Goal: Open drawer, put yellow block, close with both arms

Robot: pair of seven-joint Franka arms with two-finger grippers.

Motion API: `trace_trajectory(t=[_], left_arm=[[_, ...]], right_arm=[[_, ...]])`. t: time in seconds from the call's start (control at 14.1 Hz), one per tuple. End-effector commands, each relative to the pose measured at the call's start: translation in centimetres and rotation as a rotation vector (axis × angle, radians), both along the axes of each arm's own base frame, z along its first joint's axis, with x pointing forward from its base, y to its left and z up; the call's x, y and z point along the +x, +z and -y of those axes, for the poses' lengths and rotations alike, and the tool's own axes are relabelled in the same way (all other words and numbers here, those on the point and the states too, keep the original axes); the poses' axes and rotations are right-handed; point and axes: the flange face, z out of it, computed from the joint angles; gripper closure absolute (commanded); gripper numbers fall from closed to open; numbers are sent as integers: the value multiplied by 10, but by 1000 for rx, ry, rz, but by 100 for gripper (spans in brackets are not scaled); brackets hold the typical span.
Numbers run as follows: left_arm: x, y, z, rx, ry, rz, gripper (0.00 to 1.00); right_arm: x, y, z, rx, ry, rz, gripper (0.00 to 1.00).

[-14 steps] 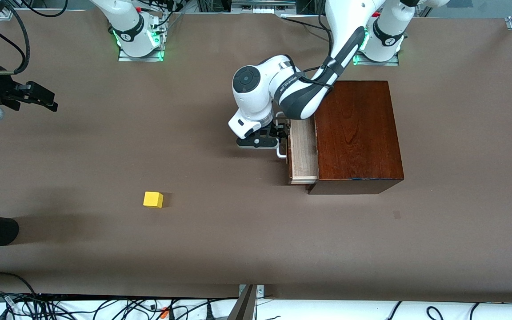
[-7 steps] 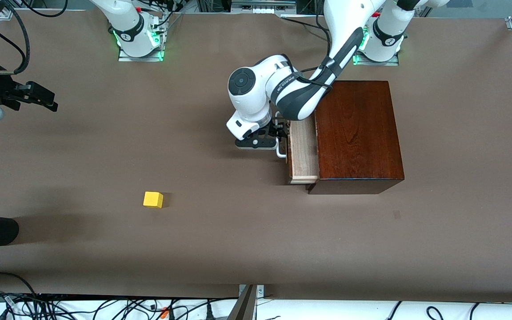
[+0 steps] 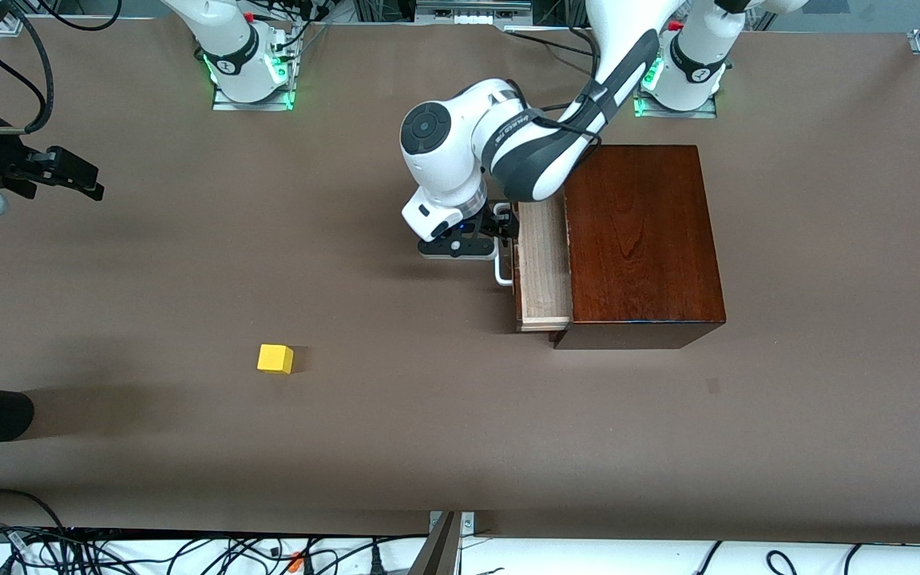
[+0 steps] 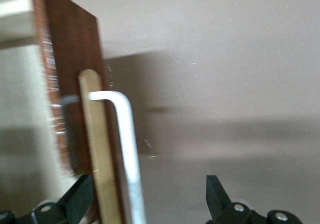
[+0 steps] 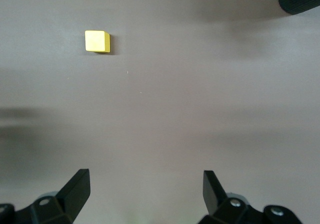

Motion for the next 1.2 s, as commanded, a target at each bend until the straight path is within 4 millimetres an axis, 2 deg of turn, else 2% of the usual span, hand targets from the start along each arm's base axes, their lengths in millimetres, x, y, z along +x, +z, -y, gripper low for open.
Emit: trace_trajectory(t=[0.0, 0.14, 0.21, 0.28, 0.43, 0.57, 0.78, 0.85, 0.92, 1.13], left_arm=[[12, 74, -35, 5, -54, 17, 0], [28, 108, -79, 7, -35, -30, 0], [42, 128, -108, -24, -11, -52, 0], [54, 146, -135, -62, 0, -67, 0], [74, 171, -191, -89, 57, -86, 0], [89, 186, -242, -89, 133, -97, 0], [98, 214, -305, -169, 92, -107, 0], [96, 217, -322, -168, 22, -116, 0], [94, 220, -347, -162, -5, -116, 0], [77, 232, -408, -208, -12, -106, 0]], right_arm=[[0, 2, 3, -4, 13, 5, 0], [2, 5, 2, -4, 14, 20, 0], [5, 5, -3, 0, 22, 37, 0], [8, 1, -18, 0, 47, 38, 0], [19, -9, -53, -1, 92, 72, 0], [31, -25, -87, 3, 147, 98, 0], [45, -49, -110, 12, 127, 108, 0], [49, -61, -118, 12, 131, 97, 0], [55, -73, -131, 10, 143, 84, 0], [80, -101, -145, 3, 88, 59, 0]])
